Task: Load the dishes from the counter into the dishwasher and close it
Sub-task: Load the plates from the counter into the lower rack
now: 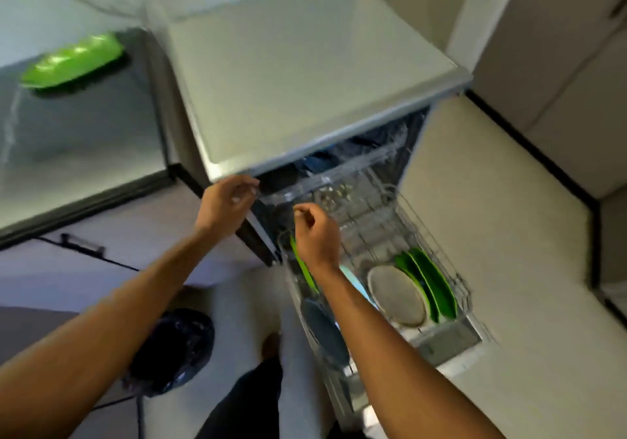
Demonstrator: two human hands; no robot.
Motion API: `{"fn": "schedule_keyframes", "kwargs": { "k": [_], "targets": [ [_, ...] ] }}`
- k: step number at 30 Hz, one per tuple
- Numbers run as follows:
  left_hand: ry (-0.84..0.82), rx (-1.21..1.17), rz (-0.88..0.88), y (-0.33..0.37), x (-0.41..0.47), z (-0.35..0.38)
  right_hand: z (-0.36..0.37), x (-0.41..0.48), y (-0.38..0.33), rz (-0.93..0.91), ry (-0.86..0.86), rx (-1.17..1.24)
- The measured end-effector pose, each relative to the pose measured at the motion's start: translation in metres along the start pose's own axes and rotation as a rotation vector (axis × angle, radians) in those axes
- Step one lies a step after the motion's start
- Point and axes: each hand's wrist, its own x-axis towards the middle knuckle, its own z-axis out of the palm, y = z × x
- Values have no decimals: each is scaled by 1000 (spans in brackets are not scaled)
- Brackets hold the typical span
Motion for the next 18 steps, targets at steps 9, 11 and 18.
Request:
{"fn": "schedule_keyframes", "kwargs": {
  "k": [9, 11, 18],
  "targets": [
    [346, 74, -293, -134, 17, -210, 197, 56, -148, -367, -364, -162],
    [378, 103, -359, -178, 24, -244, 252, 65, -162, -388, -435, -206],
    [409, 229, -391, -277, 105, -299, 393, 129, -201, -353, -337, -286]
  ]
}}
